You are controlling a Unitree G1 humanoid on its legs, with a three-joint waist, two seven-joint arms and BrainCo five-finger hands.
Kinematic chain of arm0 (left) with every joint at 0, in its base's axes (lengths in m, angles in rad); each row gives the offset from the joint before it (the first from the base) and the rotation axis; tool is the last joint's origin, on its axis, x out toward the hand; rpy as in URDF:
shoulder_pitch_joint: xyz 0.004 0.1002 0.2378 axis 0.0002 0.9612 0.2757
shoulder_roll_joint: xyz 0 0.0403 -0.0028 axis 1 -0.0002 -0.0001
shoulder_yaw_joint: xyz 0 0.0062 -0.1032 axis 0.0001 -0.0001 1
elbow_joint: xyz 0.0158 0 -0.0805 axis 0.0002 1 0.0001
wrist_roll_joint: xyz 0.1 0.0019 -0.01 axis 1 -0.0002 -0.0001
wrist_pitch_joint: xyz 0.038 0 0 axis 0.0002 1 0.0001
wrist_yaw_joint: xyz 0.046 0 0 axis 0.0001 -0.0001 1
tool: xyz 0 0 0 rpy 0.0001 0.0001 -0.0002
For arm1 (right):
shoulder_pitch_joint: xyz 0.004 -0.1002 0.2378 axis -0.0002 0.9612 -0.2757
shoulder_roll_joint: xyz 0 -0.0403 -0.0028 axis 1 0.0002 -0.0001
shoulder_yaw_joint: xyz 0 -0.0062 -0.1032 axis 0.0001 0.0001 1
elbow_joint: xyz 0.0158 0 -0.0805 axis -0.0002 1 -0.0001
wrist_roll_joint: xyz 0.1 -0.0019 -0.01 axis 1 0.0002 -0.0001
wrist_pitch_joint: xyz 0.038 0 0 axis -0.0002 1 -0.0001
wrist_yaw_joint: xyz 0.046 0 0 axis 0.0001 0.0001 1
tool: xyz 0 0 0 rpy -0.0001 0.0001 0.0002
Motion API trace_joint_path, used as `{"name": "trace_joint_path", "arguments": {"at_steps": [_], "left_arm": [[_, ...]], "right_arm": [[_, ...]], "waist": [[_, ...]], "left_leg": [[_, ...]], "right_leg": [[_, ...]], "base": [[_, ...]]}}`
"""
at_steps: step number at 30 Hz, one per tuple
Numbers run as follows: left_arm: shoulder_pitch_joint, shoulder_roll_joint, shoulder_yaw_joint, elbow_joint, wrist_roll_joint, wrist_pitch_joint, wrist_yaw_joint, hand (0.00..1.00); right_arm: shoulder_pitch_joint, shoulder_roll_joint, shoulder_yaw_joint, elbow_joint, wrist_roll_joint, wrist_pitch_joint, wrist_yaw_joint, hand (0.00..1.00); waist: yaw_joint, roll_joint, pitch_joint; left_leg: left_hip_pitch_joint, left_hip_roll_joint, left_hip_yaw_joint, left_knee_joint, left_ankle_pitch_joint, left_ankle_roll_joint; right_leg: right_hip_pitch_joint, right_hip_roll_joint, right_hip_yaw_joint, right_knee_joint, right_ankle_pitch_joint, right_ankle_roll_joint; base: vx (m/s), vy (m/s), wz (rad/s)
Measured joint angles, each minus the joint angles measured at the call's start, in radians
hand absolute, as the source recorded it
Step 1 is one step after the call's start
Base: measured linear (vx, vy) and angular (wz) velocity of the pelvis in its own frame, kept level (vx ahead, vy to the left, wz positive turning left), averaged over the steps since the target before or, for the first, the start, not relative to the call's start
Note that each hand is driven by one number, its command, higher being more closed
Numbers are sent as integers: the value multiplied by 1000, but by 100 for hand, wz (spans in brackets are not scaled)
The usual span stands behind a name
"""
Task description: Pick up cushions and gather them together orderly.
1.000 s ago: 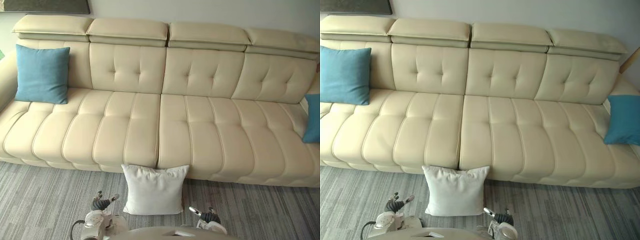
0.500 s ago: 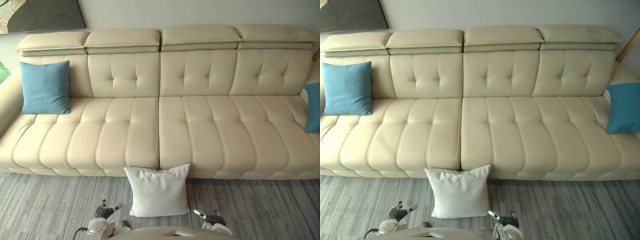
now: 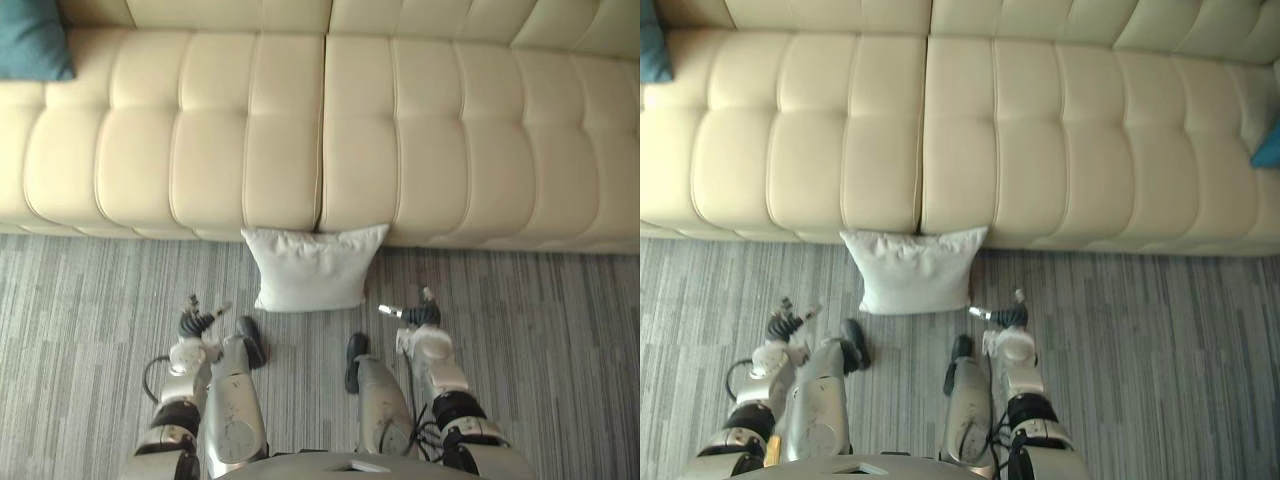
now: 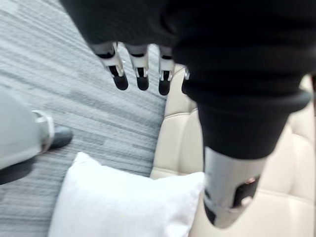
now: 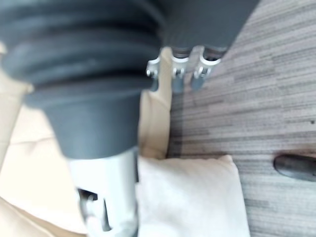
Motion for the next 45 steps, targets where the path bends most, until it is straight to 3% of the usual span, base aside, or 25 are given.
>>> {"name": "trace_joint_path", "arguments": {"at_steps": [3,7,9,12,15,19,26,27,33,34,45], "left_arm": [[-68,69,43,-82,-34,-16,15,0],[-153,117,67,-127,-42,-20,25,0],[-214,134,85,-181,-50,-22,31,0],[-271,158,84,-230,-50,-22,33,0],[-341,200,57,-339,-50,-23,52,0],[-421,237,16,-397,-50,-32,86,0],[-601,266,-103,-359,-50,-40,97,0],[-636,266,-125,-329,-50,-41,97,0],[-771,251,-234,-251,-49,-41,100,0],[-792,242,-247,-238,-45,-41,109,100],[-862,204,-268,-220,-20,-32,160,100]], "right_arm": [[-77,-49,-14,-66,36,-1,-37,0],[-154,-91,-79,-99,65,-2,-62,0],[-216,-133,-101,-105,107,-6,-80,0],[-281,-169,-104,-134,135,-6,-86,0],[-380,-224,-89,-179,140,-10,-111,0],[-508,-271,5,-192,125,-5,-139,0],[-709,-265,173,-215,93,-5,-187,0],[-739,-259,195,-215,92,-5,-197,100],[-823,-205,232,-210,90,-9,-253,100],[-835,-187,233,-207,91,-9,-266,100],[-909,-115,233,-213,137,-11,-347,100]], "waist": [[-1,3,40],[1,6,87],[7,6,107],[9,9,148],[18,15,169],[24,15,178],[27,16,179],[25,16,179],[11,16,179],[9,16,179],[3,15,179]], "left_leg": [[-148,18,-1,62,-3,14],[-290,35,-15,123,12,31],[-424,45,-37,183,13,36],[-524,49,-50,231,16,41],[-711,56,-77,312,20,49],[-892,68,-89,378,33,64],[-1043,70,-107,411,58,73],[-1060,72,-108,418,61,71],[-1106,76,-114,413,73,62],[-1104,76,-114,406,76,58],[-1096,70,-120,300,153,32]], "right_leg": [[-168,3,24,84,-11,-1],[-322,5,36,178,-19,-1],[-460,5,41,268,-41,-3],[-569,-3,47,349,-59,-6],[-766,-12,57,471,-92,-11],[-964,-21,70,588,-114,-19],[-1128,-23,78,663,-119,-22],[-1149,-23,81,674,-119,-23],[-1198,-19,81,674,-110,-42],[-1199,-17,79,670,-108,-44],[-1203,-2,40,609,-79,-80]], "base": [[-183,26,-18],[-72,-31,-2],[-51,-30,7],[-38,-31,10],[-66,-57,15],[-69,-58,14],[-63,-14,8],[0,0,0],[-9,12,-3],[0,0,0],[-14,-11,3]]}}
